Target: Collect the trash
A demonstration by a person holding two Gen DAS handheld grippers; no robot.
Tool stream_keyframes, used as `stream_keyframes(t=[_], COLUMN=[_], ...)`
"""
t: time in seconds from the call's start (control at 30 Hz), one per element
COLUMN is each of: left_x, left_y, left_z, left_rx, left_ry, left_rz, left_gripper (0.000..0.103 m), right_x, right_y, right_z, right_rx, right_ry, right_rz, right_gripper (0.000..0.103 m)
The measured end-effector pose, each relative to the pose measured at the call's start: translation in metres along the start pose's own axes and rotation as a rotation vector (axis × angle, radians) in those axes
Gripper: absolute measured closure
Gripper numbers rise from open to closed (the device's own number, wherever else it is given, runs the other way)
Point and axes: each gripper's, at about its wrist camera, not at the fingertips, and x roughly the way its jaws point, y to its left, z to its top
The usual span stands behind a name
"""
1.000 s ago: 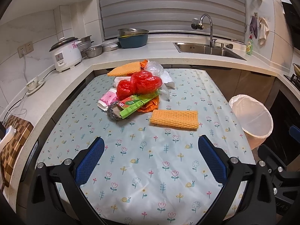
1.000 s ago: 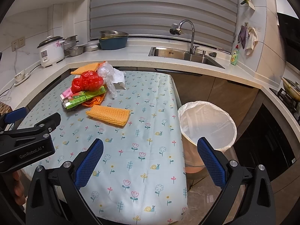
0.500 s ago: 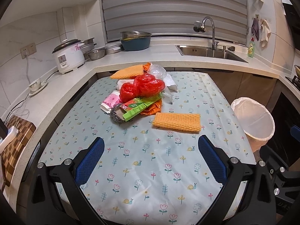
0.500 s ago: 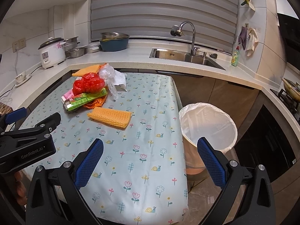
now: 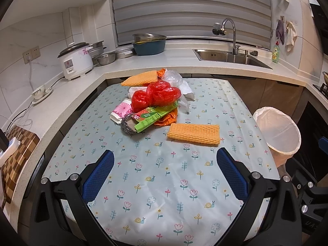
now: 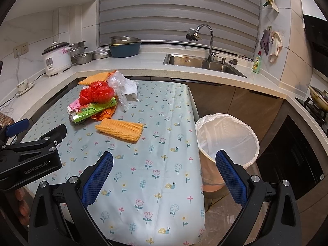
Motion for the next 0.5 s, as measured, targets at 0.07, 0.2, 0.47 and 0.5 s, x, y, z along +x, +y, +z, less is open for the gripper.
stream_keyframes(t=[0.07, 0.2, 0.47, 0.5], left_x=[0.0, 0.0004, 0.0026, 0.0031], left_y=[0.0004, 0.0004, -0.0011, -0.0009], left_z=[0.0004, 0.0007, 0.0012, 0.0012], left_rx=[-0.001, -0.001, 0.0, -0.001], left_ry=[-0.002, 0.0, 0.012, 0.014], left_rz=[0.004, 0.001, -0.008, -0.009], left_gripper=[0.008, 0.007, 0.007, 0.007], right_x=[0.0002, 0.0003, 0.0008, 0.0007], right_y=[0.0001, 0.001, 0.0029, 0.0029], right_z=[0.0008, 0.0025, 0.004, 0.004], right_rx=[0.0, -0.001, -0.005, -0.005], right_ry=[-0.001, -0.002, -0.004, -0.004], right_rz=[0.001, 0.002, 0.003, 0.003], right_gripper=[0.007, 0.007, 0.007, 0.007])
